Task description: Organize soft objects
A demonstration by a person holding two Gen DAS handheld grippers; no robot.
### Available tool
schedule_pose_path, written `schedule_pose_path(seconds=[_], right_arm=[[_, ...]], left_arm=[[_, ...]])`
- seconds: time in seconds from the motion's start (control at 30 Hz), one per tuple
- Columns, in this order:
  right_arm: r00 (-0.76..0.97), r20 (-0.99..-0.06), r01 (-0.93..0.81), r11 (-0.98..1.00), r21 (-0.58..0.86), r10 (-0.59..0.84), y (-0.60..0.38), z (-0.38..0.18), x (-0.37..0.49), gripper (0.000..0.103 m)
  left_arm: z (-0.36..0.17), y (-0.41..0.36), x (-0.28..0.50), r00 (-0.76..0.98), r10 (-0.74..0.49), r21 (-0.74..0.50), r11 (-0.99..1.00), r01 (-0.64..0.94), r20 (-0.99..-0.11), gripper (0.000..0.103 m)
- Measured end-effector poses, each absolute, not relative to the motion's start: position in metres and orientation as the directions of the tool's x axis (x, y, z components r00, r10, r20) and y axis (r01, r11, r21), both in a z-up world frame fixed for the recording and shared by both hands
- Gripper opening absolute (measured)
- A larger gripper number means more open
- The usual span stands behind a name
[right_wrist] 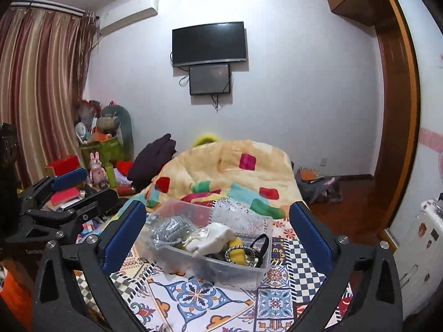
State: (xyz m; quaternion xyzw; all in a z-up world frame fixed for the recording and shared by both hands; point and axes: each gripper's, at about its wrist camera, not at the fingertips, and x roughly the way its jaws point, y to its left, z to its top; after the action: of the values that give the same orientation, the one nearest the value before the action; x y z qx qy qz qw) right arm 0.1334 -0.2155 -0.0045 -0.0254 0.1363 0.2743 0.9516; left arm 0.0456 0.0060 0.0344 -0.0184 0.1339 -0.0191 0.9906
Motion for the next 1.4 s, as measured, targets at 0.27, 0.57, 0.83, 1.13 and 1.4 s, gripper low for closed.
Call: schedule_pose_path(seconds=[0.27,0.57,0.83,1.13,1.4], right_arm=[[0.815,-0.271,-0.519,0.853,0.052,0.512,-0.218,-0.011,0.129,0.103],[0.814,-0.269,-0.523,0.851,0.052,0.516,-0.218,-0.012,0.126,0.103],[0.814,-0.266,-0.522,0.851,0.053,0.516,-0.218,-0.010,0.125,0.103],[0.815,-0.262,-0.523,0.850,0.052,0.517,-0.218,-0.008,0.123,0.103],[0.814,-0.262,-0.524,0.850,0.054,0.519,-0.218,-0.007,0.122,0.103]], left_arm=[[0.032,0.005,0.041,0.964,-0.045,-0.052,0.998,0.032,-0.263,0.103],[0.031,0.004,0.041,0.965,-0.041,-0.046,0.998,0.030,-0.260,0.103],[0.032,0.005,0.040,0.966,-0.039,-0.043,0.999,0.028,-0.257,0.103],[0.032,0.005,0.040,0.966,-0.039,-0.044,0.999,0.029,-0.257,0.103],[0.032,0.005,0.040,0.964,-0.047,-0.046,0.998,0.036,-0.260,0.103]])
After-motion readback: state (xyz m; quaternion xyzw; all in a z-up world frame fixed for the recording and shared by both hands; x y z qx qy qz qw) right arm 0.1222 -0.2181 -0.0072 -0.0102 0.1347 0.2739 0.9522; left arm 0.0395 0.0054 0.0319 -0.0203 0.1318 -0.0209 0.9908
